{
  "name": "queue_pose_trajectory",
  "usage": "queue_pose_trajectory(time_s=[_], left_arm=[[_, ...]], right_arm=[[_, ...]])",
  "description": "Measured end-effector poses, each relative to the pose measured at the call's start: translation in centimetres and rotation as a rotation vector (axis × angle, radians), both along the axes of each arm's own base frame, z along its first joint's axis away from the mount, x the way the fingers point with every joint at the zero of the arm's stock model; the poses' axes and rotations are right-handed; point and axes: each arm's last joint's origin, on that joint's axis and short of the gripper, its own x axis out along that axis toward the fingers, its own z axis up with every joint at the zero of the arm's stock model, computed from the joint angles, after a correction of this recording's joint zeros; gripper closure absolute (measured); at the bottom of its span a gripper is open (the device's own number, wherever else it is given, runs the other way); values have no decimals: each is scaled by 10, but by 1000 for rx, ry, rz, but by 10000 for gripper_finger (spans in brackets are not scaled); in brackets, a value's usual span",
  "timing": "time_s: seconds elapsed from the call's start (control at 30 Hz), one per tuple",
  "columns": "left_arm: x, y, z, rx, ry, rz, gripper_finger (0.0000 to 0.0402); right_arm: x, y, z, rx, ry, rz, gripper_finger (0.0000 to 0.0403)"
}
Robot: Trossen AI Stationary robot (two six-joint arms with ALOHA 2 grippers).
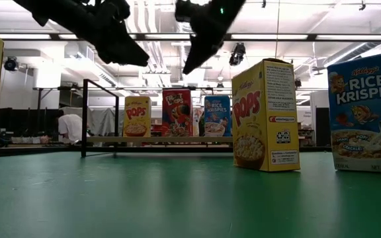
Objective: Stack cereal on shelf
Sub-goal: Put the left red cereal box on the shelf aligned with the red cereal box
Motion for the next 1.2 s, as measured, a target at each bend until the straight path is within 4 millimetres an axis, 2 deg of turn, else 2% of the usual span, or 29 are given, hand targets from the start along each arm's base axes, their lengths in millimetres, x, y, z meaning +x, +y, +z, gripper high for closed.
queue_pose_trajectory(time_s=[0.23, 0.43, 0.83, 1.03, 1.2], left_arm=[[3, 0, -2, 0, 1, 0, 205], [4, 0, 0, 3, -22, 1, 205], [6, 1, -1, 4, -27, 1, 205], [7, 2, -2, 26, -16, 49, 205], [14, 13, -16, 57, 53, 148, 216]], right_arm=[[-7, -34, -37, -30, -295, -95, 372], [-14, -59, -57, -27, -349, -177, 372], [-20, -74, -60, -37, -330, -213, 372], [-20, -71, -61, -30, -323, -203, 372], [-27, -61, -51, -20, -296, -181, 372]])
